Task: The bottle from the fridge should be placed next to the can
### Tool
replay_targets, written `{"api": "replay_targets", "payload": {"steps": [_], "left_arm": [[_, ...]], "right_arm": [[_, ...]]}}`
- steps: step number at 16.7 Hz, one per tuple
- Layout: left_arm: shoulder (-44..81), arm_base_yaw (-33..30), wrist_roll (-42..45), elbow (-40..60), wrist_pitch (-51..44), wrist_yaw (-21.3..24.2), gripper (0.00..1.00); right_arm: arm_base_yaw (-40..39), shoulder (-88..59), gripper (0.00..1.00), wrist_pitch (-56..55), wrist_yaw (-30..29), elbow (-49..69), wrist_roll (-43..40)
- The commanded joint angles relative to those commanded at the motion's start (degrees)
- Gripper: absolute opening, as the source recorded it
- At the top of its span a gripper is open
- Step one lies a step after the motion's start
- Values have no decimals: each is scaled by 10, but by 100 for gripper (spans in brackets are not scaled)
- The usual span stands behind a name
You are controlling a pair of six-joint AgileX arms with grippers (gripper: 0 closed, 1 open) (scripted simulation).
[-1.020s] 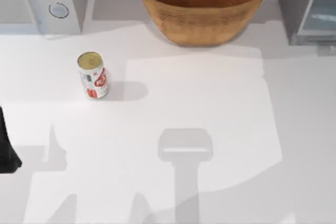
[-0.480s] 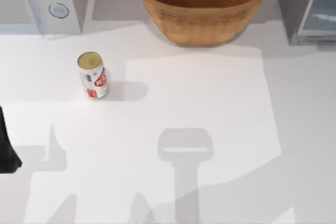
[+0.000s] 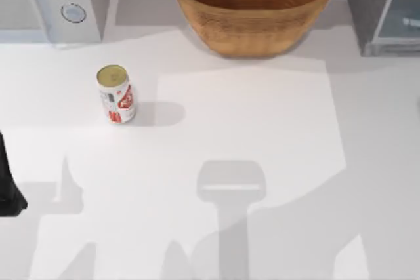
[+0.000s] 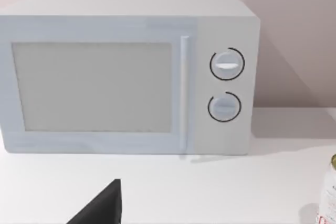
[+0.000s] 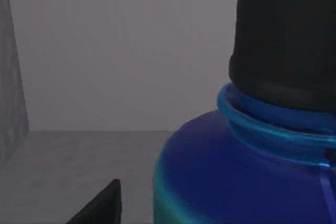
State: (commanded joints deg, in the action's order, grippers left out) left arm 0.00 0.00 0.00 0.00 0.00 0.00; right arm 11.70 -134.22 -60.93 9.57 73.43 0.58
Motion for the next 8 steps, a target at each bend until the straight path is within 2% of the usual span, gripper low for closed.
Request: {"api": "replay_targets", "payload": {"steps": [3, 8], "left_arm": [[0, 0, 0, 0, 0, 0, 100], [0, 0, 0, 0, 0, 0, 100]], "right_arm": [[0, 0, 100, 0, 0, 0, 0], [0, 0, 62, 0, 0, 0, 0]]}}
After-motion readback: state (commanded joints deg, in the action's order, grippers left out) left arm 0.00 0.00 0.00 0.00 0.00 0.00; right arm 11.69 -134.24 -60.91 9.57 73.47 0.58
